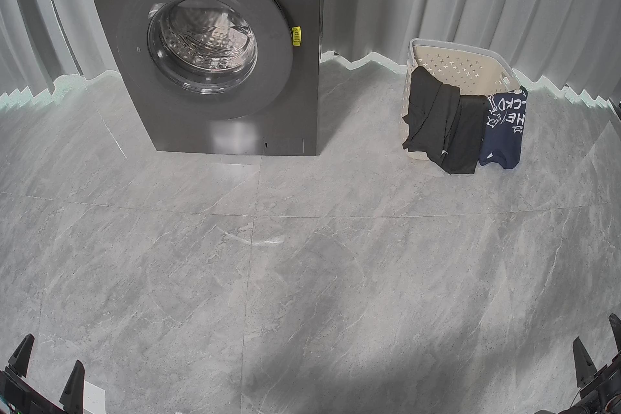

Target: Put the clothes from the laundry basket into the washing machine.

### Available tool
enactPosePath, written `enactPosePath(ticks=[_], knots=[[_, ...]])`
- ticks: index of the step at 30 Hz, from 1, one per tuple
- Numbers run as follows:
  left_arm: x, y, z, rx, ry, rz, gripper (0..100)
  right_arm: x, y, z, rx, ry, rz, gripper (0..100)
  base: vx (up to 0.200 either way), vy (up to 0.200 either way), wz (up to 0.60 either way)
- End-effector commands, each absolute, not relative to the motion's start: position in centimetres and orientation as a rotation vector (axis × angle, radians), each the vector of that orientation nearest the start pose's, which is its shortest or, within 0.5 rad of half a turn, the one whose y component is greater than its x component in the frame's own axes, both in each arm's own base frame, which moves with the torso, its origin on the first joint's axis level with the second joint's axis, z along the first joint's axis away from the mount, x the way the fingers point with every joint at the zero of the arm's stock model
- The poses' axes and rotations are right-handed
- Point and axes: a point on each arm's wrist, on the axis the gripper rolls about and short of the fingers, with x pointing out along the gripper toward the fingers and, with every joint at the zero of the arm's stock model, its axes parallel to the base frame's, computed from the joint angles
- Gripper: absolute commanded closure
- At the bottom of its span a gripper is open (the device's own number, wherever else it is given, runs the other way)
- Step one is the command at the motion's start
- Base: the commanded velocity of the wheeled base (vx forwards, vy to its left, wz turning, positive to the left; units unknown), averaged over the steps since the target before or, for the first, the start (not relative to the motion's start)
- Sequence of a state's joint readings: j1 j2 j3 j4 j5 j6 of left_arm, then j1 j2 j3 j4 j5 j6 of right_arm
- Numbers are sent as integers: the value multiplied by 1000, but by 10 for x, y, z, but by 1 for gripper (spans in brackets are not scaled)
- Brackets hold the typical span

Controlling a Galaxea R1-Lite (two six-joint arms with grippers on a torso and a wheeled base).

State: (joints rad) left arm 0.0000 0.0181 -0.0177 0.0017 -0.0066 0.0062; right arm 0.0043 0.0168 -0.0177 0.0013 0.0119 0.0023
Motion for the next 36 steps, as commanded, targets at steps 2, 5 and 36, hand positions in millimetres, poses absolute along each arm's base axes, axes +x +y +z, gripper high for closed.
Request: enactPosePath(ticks=[2, 5, 36], knots=[[-23, 0, 75, 6, 2, -6, 0, -23, 0, 76, 2, 0, 17, 0, 0, 0, 0], [-23, 0, 75, 6, 2, -6, 0, -23, 0, 76, 2, 0, 15, 0, 0, 0, 0], [-23, 0, 76, 3, 0, -6, 0, -23, 0, 76, 5, 0, 15, 0, 0, 0, 0]])
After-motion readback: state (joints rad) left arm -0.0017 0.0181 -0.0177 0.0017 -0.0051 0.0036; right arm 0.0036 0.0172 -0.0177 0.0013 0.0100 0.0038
